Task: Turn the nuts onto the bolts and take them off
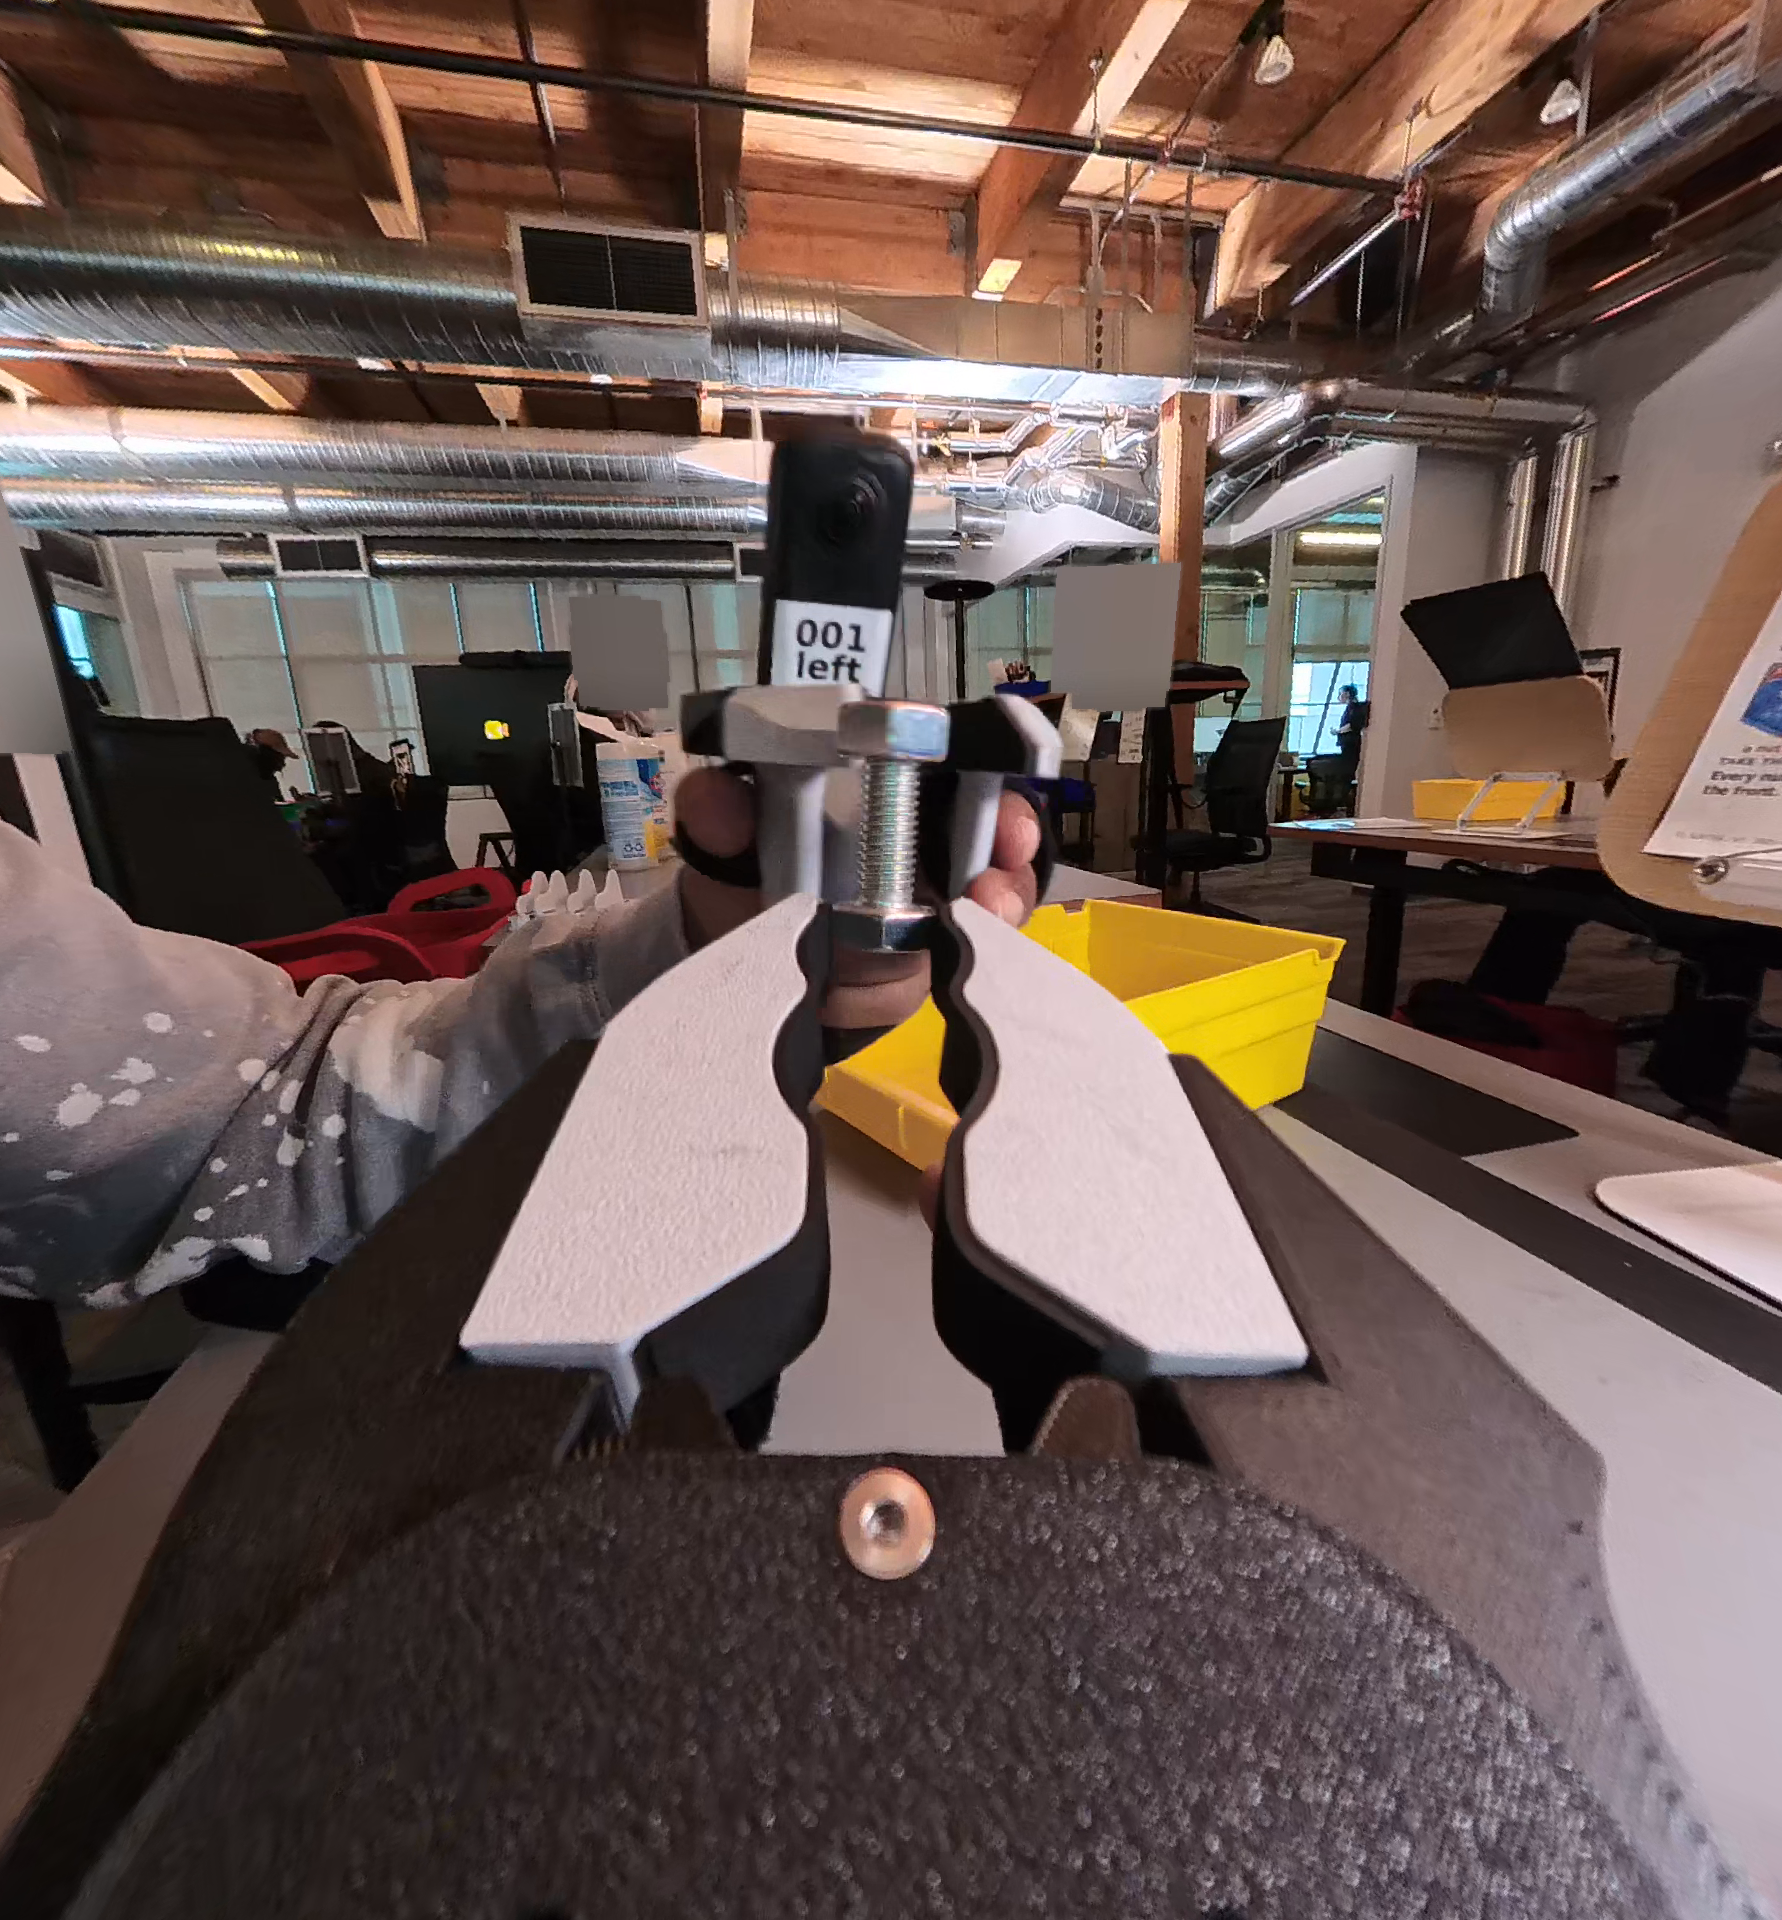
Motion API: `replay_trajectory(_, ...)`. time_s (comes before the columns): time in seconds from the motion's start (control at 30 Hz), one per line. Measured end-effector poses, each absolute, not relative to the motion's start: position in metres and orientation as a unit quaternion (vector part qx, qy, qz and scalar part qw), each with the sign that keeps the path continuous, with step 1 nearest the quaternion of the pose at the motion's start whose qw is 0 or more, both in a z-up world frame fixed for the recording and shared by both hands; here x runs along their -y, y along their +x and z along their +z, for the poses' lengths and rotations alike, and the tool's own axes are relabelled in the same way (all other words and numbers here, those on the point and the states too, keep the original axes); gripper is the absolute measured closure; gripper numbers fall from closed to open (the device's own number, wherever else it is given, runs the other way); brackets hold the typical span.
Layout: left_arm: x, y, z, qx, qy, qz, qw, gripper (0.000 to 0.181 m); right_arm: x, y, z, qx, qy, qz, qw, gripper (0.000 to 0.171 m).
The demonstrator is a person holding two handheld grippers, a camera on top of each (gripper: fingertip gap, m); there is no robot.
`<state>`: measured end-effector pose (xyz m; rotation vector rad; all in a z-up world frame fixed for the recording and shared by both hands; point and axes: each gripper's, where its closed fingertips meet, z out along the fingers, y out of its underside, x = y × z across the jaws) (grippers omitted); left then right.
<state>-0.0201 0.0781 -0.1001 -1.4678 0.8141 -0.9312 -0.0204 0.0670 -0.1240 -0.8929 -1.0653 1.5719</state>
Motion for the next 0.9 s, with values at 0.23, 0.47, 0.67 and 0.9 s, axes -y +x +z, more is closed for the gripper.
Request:
replay_trajectory(0.23,-0.076,-0.001,-0.112,-0.384,-0.636,-0.353,0.569,0.162,-0.065,-0.028,-0.134,0.459,-0.393,0.631,0.487,0.153)
replay_trajectory(0.47,-0.085,-0.005,-0.120,-0.377,-0.655,-0.321,0.570,0.162,-0.075,-0.035,-0.145,0.476,-0.433,0.577,0.503,0.153)
replay_trajectory(0.67,-0.091,-0.007,-0.119,-0.359,-0.653,-0.320,0.585,0.162,-0.082,-0.035,-0.145,0.471,-0.448,0.547,0.528,0.153)
replay_trajectory(0.9,-0.094,-0.004,-0.114,-0.347,-0.636,-0.306,0.618,0.162,-0.084,-0.033,-0.140,0.453,-0.453,0.565,0.520,0.153)
